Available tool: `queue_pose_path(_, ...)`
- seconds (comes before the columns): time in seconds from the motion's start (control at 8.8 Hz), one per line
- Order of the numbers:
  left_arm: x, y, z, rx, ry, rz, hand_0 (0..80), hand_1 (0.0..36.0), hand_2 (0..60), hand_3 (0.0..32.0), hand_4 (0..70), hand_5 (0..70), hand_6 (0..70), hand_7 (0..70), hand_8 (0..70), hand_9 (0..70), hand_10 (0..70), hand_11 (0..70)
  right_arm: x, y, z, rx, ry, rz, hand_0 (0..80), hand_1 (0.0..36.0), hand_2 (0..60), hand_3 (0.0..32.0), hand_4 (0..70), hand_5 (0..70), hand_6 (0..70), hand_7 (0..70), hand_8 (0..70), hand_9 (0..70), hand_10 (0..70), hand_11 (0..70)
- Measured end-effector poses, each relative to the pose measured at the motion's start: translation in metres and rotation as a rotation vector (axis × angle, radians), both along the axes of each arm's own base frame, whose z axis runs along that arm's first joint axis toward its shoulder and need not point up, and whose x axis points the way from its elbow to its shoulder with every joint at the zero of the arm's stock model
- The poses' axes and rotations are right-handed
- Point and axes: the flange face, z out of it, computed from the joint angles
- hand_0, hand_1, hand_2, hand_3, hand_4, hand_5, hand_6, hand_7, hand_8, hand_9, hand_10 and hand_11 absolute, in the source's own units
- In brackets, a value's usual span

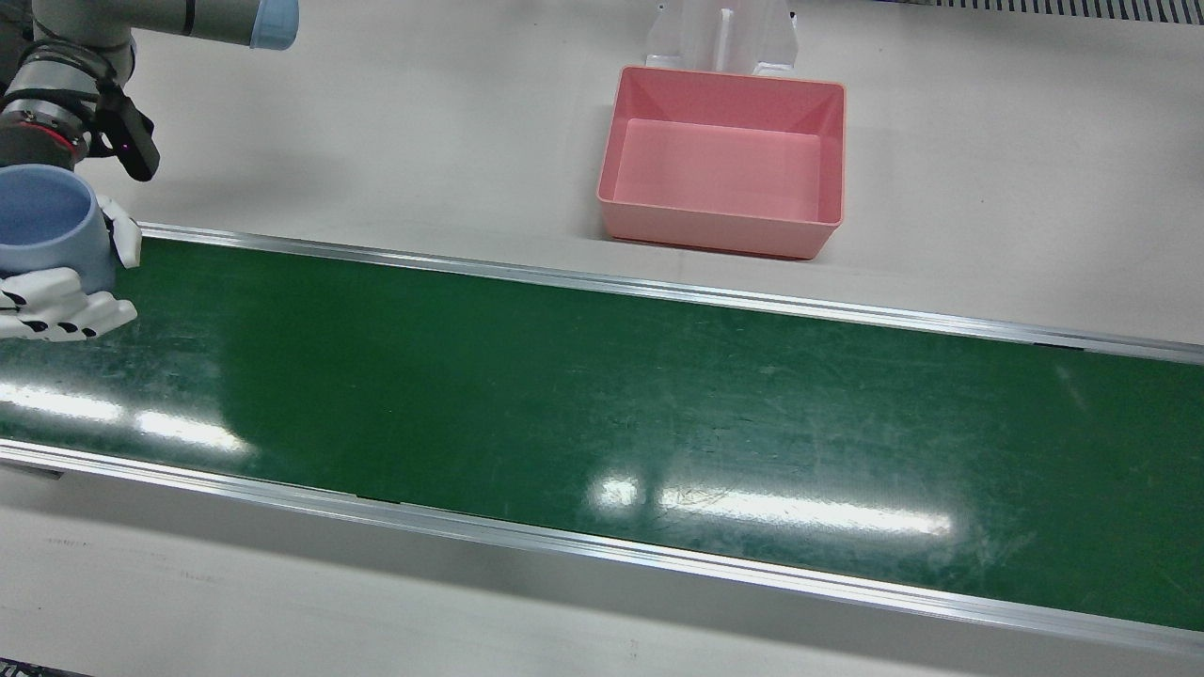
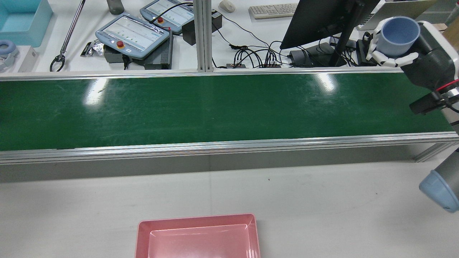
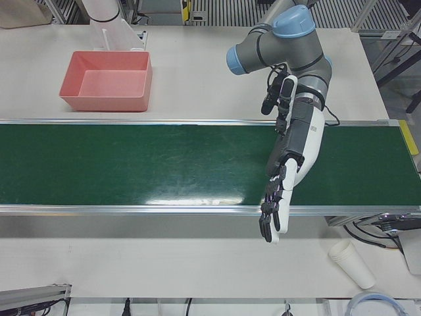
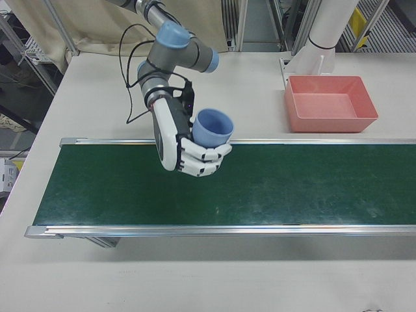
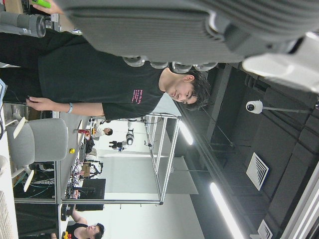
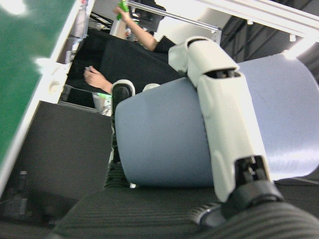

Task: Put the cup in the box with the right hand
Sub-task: 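Lift the blue cup up off the belt with the right hand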

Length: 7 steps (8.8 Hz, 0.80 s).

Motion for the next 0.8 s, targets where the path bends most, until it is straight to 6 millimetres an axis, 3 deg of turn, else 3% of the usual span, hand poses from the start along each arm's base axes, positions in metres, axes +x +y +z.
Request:
queue_pose_path(0.23,0.000,0.000,0.000,0.001,0.000,0.000,0.0,0.0,0.0,0.0,0.0,0.0,0.0,0.0,0.0,0.0,0.0,0.0,0.026,0.029,-0.084,0.067,-0.010,0.029,76.6,36.0,60.0,0.0,10.6,31.0,51.3,70.0,70.0,70.0,61.6,70.0)
queue_pose_path(0.34,0.000,0.000,0.000,0.000,0.000,0.000,0.0,0.0,0.0,0.0,0.0,0.0,0.0,0.0,0.0,0.0,0.0,0.0,0.031,0.039,-0.103,0.083,0.003,0.036,80.0,36.0,60.0,0.0,13.9,30.4,50.4,70.0,70.0,70.0,57.8,70.0)
queue_pose_path(0.45,0.000,0.000,-0.001,0.001,0.000,0.000,0.0,0.0,0.0,0.0,0.0,0.0,0.0,0.0,0.0,0.0,0.0,0.0,0.034,0.045,-0.107,0.083,0.015,0.040,75.1,36.0,60.0,0.0,10.0,30.2,50.2,70.0,70.0,70.0,56.6,70.0)
queue_pose_path(0.68,0.000,0.000,-0.001,0.001,0.000,0.000,0.0,0.0,0.0,0.0,0.0,0.0,0.0,0.0,0.0,0.0,0.0,0.0,0.029,0.052,-0.108,0.083,0.043,0.029,80.0,36.0,60.0,0.0,12.4,30.0,49.7,70.0,70.0,70.0,54.8,70.0)
queue_pose_path(0.8,0.000,0.000,-0.001,0.001,0.000,0.000,0.0,0.0,0.0,0.0,0.0,0.0,0.0,0.0,0.0,0.0,0.0,0.0,0.019,0.055,-0.110,0.094,0.071,0.003,80.0,36.0,60.0,0.0,9.9,29.9,49.4,70.0,70.0,70.0,53.6,70.0)
